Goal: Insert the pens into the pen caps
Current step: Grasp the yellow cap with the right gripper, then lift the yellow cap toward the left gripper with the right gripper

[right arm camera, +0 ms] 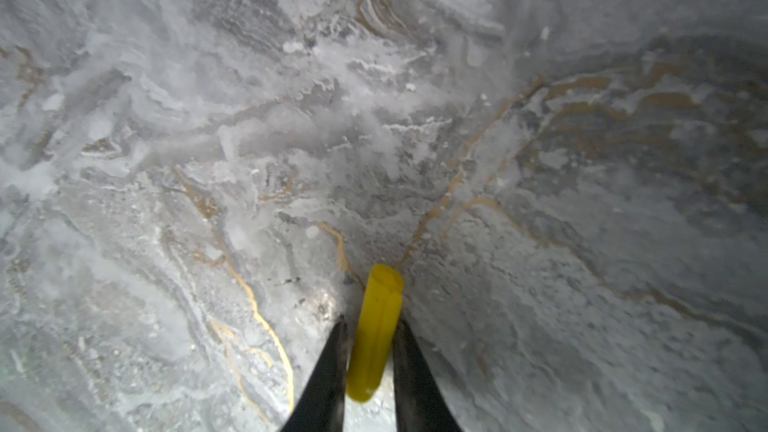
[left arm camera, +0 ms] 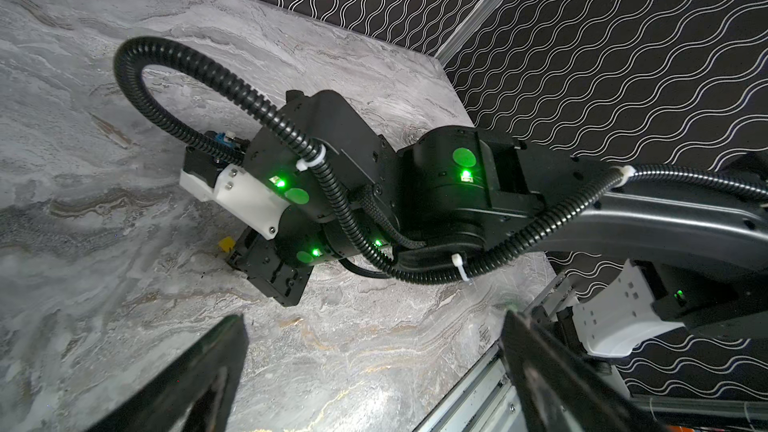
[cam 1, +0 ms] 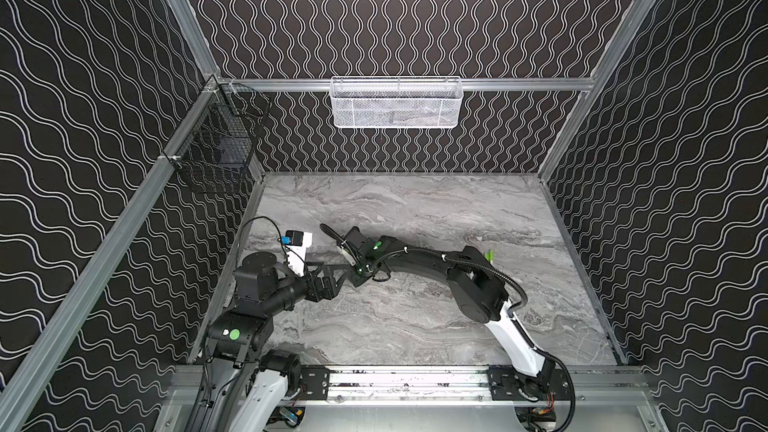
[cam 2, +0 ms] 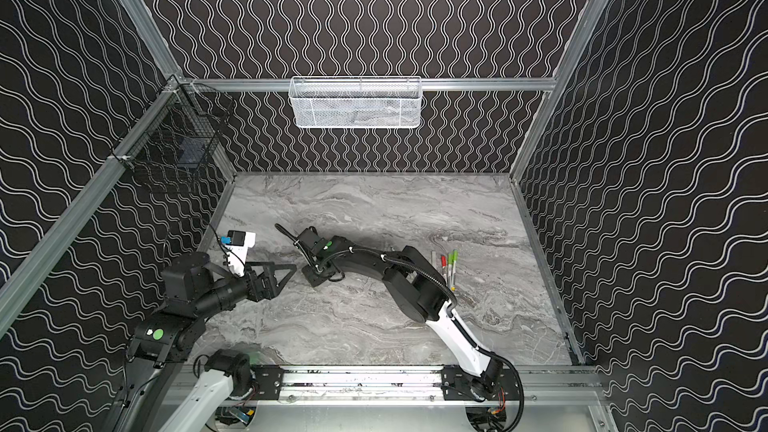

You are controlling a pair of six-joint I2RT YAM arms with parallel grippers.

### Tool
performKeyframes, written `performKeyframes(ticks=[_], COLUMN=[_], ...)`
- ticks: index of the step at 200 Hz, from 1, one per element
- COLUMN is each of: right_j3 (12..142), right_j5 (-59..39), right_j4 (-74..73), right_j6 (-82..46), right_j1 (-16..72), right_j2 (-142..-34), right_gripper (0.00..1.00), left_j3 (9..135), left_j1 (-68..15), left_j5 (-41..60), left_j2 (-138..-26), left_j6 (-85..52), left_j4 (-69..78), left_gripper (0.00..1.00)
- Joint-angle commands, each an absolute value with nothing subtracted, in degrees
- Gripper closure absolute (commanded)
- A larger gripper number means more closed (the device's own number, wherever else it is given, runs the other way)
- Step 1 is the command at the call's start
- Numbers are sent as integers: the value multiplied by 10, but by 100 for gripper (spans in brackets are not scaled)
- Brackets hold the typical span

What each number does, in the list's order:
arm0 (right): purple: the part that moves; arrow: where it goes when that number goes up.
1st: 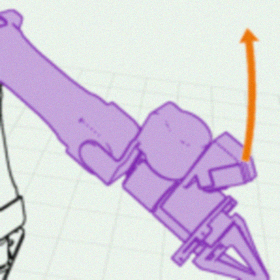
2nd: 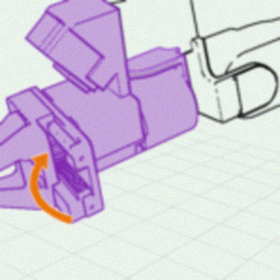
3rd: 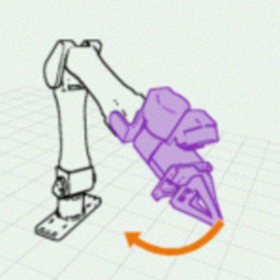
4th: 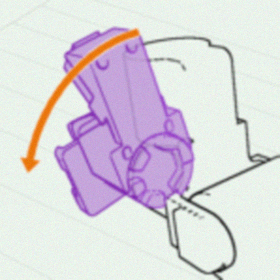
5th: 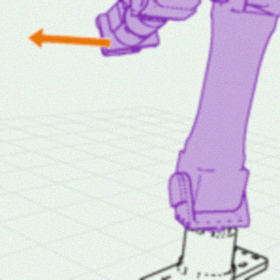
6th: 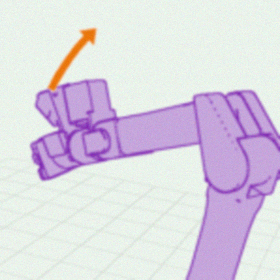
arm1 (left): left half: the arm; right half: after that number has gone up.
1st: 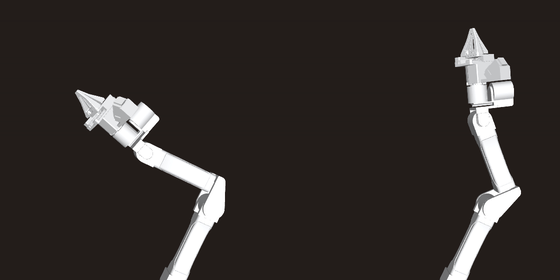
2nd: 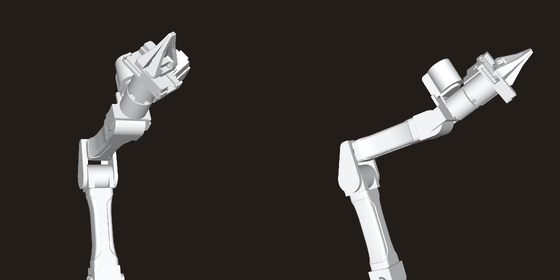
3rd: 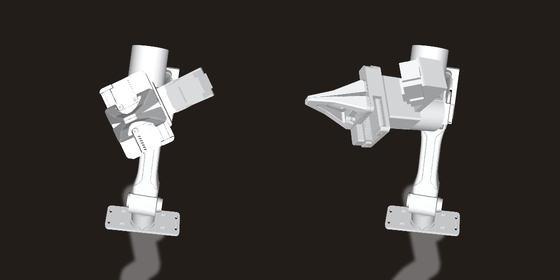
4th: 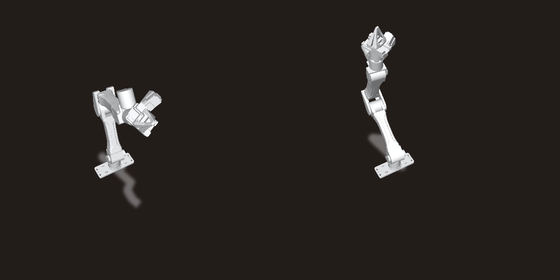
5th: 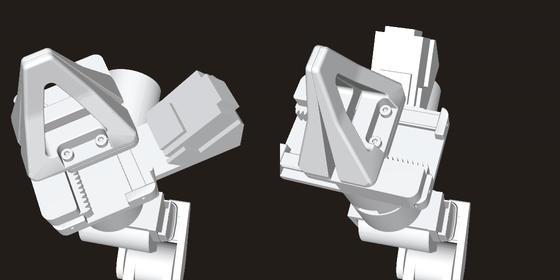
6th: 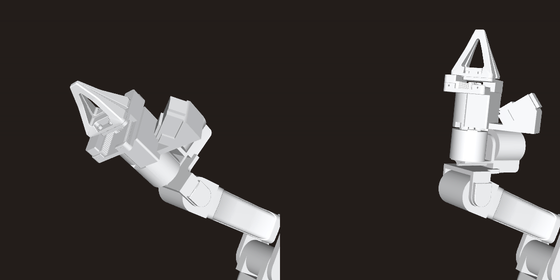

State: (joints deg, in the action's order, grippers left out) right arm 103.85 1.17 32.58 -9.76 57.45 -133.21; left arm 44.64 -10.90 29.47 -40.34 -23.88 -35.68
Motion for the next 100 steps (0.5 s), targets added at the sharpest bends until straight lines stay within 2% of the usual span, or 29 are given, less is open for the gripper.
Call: performKeyframes(ticks=[1, 57, 100], right_j3=[992, 803, 732], right_j5=[44, 27, 15], right_j4=[422, 306, 264], right_j6=[-96, -96, -99], right_j1=[572, 559, 554], right_j2=[-1318, -1173, -1102], right_gripper=[79, 81, 81], left_j3=[448, 404, 325], left_j1=[-109, -109, -109], left_j5=[302, 337, 381], left_j2=[-407, -392, -382], left_j6=[-242, -296, -358], left_j4=[-343, -299, -221], left_gripper=[1, 2, 1])
